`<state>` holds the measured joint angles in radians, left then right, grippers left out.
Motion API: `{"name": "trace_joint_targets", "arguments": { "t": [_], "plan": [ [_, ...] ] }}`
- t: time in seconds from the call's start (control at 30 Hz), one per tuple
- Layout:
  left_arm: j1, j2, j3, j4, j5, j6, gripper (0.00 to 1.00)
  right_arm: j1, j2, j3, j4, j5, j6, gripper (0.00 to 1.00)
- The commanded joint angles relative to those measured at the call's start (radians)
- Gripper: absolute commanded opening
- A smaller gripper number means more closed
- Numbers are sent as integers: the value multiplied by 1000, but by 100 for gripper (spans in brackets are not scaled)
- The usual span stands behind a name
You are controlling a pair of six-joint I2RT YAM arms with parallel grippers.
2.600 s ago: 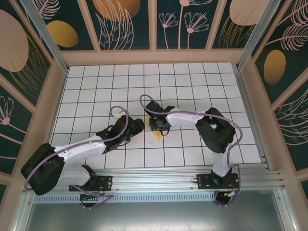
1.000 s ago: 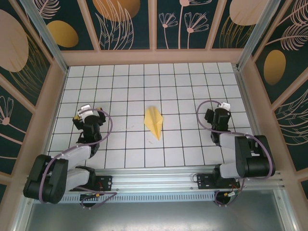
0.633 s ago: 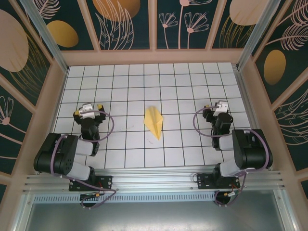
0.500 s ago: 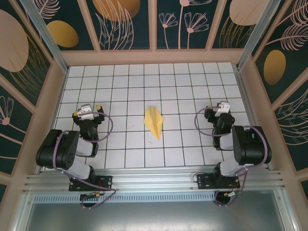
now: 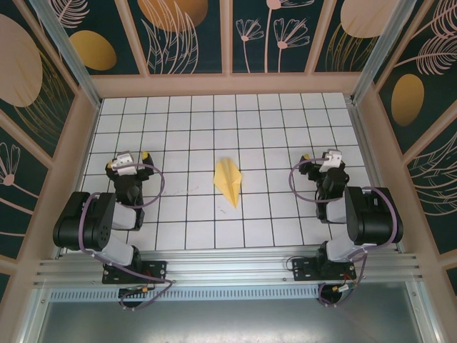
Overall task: Fold a paper plane with a square sheet of paper (pick it up from the middle)
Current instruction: Reset both arms
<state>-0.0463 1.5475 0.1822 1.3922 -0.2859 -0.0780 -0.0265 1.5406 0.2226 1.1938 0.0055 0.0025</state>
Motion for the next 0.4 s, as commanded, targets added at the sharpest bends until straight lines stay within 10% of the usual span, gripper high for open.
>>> {"name": "trace_joint_targets", "arguments": {
  "t": [0.0,0.37],
  "plan": [
    [5,-6,19,-5,59,12,99,-6,1,11,52,-17,11,99],
    [5,-4,13,8,56,15,99,-5,2,11,52,-17,11,99]
  ]
}}
